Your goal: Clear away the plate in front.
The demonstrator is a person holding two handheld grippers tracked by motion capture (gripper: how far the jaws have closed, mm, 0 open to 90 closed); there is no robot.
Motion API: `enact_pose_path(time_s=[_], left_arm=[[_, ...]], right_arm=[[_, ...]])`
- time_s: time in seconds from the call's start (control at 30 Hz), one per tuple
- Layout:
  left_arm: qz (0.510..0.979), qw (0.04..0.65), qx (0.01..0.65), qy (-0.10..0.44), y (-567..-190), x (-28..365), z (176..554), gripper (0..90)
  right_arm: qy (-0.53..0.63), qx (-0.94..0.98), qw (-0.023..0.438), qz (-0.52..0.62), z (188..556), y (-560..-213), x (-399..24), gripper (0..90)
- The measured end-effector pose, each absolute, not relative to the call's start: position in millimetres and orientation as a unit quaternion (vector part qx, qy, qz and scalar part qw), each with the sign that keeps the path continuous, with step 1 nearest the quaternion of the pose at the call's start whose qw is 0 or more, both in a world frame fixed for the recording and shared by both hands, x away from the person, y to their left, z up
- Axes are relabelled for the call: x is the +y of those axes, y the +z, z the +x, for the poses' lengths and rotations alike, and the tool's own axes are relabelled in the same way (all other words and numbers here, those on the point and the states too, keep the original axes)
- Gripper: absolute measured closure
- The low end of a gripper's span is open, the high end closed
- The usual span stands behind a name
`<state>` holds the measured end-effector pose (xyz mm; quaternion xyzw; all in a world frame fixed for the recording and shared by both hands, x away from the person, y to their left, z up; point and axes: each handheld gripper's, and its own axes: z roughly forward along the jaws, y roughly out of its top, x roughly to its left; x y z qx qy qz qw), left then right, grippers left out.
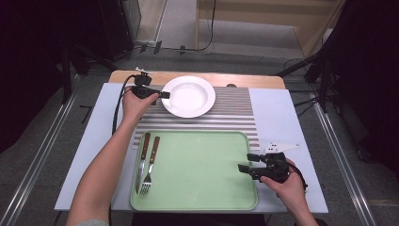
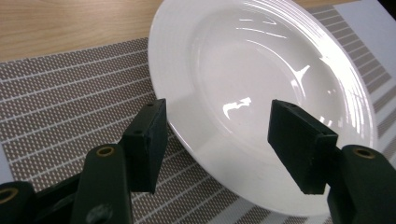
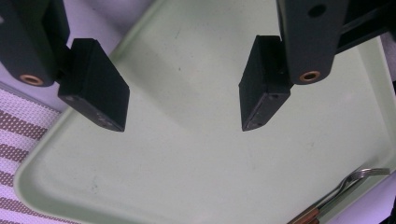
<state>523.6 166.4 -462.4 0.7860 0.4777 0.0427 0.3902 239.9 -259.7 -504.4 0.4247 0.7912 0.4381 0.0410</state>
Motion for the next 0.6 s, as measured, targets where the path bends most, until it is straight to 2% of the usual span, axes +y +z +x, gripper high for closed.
enact_pose_path(time_s=[0.27,0.6], left_arm=[[0.767,0.395,0.5,0.076,-472.7,165.8,535.6,39.4],[0.759,0.396,0.51,0.077,-482.0,155.4,546.1,39.4]], right_arm=[[0.439,0.791,0.04,0.425,240.1,-504.9,-260.4,32.7],[0.441,0.79,0.038,0.424,240.4,-505.3,-260.7,32.7]])
